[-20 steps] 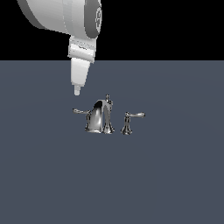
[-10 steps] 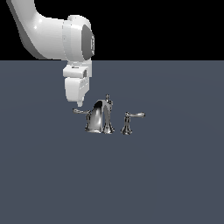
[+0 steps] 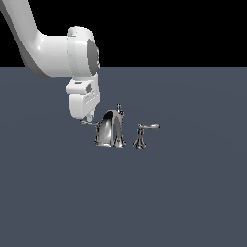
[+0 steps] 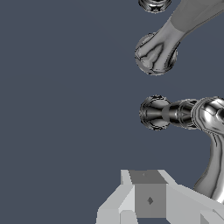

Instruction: Turn on the faucet by rotating a designated handle.

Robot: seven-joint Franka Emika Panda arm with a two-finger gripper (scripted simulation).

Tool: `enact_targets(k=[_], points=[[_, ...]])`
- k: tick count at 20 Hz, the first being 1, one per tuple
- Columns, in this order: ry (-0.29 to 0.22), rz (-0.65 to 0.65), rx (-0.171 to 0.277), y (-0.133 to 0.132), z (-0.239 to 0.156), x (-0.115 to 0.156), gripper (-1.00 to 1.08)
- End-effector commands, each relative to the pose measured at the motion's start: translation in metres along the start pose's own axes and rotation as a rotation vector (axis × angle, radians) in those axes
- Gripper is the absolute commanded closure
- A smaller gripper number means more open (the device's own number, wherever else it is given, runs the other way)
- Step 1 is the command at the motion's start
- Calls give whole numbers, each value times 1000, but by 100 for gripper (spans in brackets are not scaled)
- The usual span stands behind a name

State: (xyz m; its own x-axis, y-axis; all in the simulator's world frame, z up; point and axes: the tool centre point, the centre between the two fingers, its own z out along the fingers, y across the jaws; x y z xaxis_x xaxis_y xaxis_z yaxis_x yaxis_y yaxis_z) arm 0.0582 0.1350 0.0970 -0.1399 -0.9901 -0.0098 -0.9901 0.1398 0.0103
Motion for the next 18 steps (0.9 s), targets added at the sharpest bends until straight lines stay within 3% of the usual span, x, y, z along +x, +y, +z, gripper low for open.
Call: enact_targets(k=[1,7,18], points=[[8,13,9,-2,2,0,108],[9,14,10,-2,2,0,108],[10,15,10,32,3,-14,108]])
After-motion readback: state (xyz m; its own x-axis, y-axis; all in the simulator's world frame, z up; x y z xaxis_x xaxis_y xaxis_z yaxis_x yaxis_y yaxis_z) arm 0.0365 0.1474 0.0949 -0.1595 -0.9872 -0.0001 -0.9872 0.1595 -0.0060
